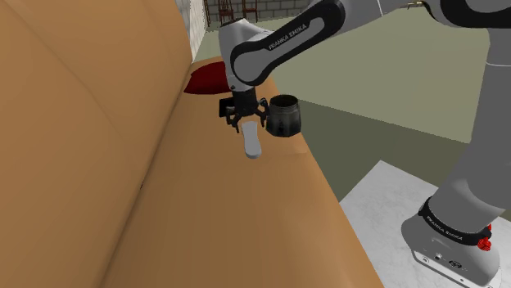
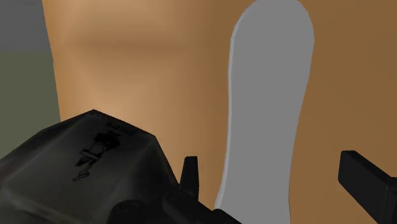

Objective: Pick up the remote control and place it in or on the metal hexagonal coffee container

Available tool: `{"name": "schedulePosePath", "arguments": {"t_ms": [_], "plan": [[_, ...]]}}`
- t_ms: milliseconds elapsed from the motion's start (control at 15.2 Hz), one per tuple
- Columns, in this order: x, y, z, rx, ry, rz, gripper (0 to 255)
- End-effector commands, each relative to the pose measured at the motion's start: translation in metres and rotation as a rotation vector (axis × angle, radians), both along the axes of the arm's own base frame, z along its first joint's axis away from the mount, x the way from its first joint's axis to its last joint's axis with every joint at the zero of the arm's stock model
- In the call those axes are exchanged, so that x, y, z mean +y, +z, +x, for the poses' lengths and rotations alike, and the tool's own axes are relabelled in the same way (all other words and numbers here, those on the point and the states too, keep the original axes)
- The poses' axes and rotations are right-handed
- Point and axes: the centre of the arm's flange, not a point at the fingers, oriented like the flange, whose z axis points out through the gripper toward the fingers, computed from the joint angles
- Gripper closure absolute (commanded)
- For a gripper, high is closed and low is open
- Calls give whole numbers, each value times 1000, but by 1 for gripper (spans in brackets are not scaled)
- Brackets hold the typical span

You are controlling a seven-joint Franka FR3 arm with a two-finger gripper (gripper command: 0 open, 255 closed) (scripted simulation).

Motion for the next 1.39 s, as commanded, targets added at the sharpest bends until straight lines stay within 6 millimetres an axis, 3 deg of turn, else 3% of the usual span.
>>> {"name": "schedulePosePath", "arguments": {"t_ms": [0,396,924,990,1320], "plan": [[2,-12,5,-1,-5,0,0],[-1,-41,4,-1,-5,0,0],[-1,-41,4,-1,-5,0,0],[-1,-41,4,-1,-5,0,255],[-1,-41,4,-1,-5,0,255]]}}
